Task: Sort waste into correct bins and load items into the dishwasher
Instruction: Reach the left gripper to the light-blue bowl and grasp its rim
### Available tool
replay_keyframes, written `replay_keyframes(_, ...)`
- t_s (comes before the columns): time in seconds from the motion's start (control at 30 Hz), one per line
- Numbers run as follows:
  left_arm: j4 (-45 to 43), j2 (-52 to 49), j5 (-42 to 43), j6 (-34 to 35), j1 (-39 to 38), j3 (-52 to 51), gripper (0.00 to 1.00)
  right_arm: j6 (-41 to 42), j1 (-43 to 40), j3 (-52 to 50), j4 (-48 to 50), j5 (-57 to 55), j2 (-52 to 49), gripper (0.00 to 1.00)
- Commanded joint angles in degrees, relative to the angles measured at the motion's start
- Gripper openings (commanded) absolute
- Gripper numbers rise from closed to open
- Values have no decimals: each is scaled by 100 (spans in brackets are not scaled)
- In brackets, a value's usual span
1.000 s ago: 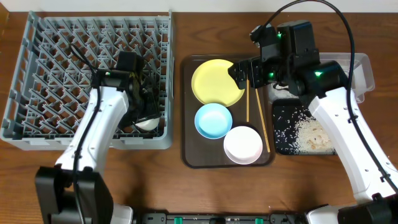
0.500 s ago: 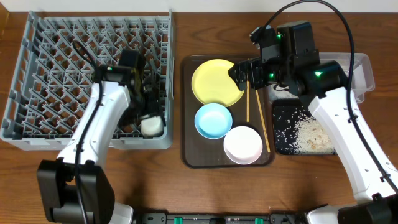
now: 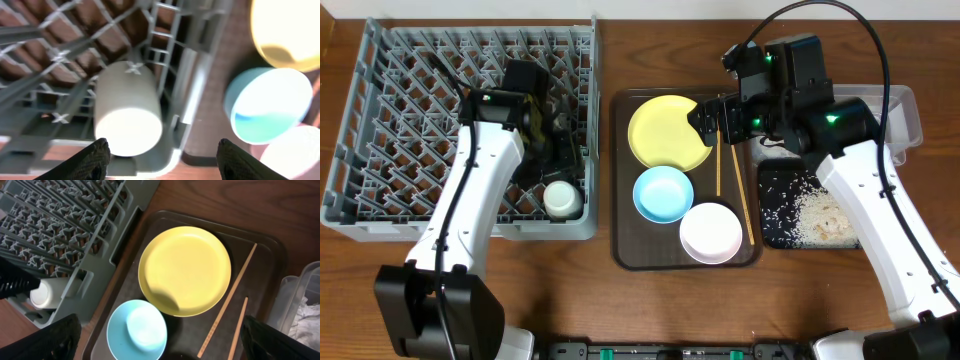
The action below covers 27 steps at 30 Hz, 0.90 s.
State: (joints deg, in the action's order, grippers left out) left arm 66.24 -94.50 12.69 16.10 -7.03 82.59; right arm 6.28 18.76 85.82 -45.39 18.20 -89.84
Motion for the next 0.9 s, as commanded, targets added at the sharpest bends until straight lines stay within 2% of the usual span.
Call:
replay_keyframes(0.0, -28, 173, 487, -260, -238, 275, 69, -59, 4, 33, 24, 2, 15, 99)
replay_keyframes(0.13, -286, 297, 487, -251, -743, 280, 70, -48, 4, 33, 90, -48, 15, 99)
replay_keyframes(0.23, -570, 175, 457, -177, -1257, 271, 70, 597, -4, 33, 131, -597, 17, 99)
replay_keyframes(0.33, -782, -20, 203, 164, -1543, 271, 70, 767, -66, 42, 155, -815, 114, 99)
replay_keyframes(0.63, -1132, -839, 35, 308, -1722, 271, 70, 813, -918, 44, 177, -940, 1355, 99)
replay_keyframes(0.87, -1377, -1338, -48, 304, -2000, 271, 70, 896, -1056, 24, -184, -940, 1425, 99)
